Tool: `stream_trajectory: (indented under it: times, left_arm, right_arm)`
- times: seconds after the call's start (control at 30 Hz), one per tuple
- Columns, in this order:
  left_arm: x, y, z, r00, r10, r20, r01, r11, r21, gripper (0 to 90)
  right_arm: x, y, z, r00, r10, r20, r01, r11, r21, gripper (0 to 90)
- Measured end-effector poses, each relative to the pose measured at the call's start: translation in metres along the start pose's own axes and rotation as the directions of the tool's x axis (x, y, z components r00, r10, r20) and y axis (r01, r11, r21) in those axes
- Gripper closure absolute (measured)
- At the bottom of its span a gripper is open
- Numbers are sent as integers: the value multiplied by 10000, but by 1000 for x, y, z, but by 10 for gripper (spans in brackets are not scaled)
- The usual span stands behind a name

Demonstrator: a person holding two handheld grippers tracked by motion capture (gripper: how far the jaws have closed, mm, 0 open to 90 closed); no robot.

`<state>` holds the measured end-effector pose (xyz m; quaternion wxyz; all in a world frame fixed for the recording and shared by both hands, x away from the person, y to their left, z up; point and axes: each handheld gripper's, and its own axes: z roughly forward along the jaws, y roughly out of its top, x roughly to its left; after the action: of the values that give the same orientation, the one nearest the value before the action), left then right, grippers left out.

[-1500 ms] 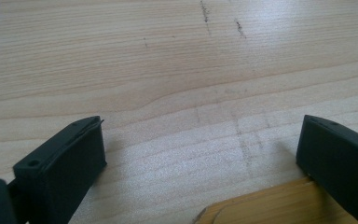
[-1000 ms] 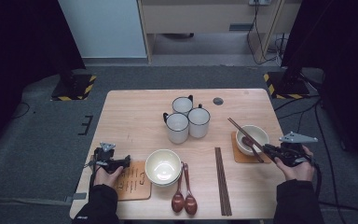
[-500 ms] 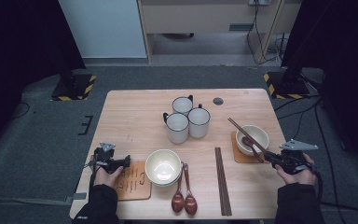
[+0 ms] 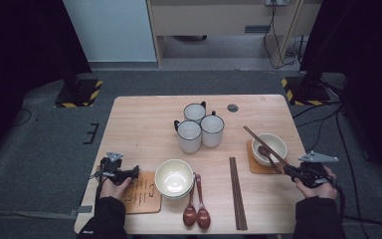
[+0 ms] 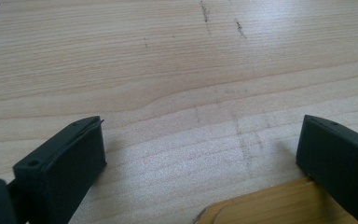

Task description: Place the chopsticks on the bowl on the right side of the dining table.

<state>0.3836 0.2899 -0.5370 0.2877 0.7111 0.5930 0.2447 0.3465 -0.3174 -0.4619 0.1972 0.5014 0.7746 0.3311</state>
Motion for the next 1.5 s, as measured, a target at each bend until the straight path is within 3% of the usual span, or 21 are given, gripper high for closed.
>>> stream_trajectory:
  times: [1.0,1.27,1.5]
  left_arm:
    - [0,0,0,10000,0,1,0,10000,-2,0]
    - [0,0,0,10000,1,1,-1,10000,0,0]
    - [0,0,0,10000,2,0,-2,10000,-1,0]
  right_arm:
    - [-12,-2,6,9967,494,642,-486,9987,-131,748]
    - [-12,-2,6,9980,340,538,-327,9992,-242,743]
    - [-9,4,1,9993,273,239,-254,9967,-772,731]
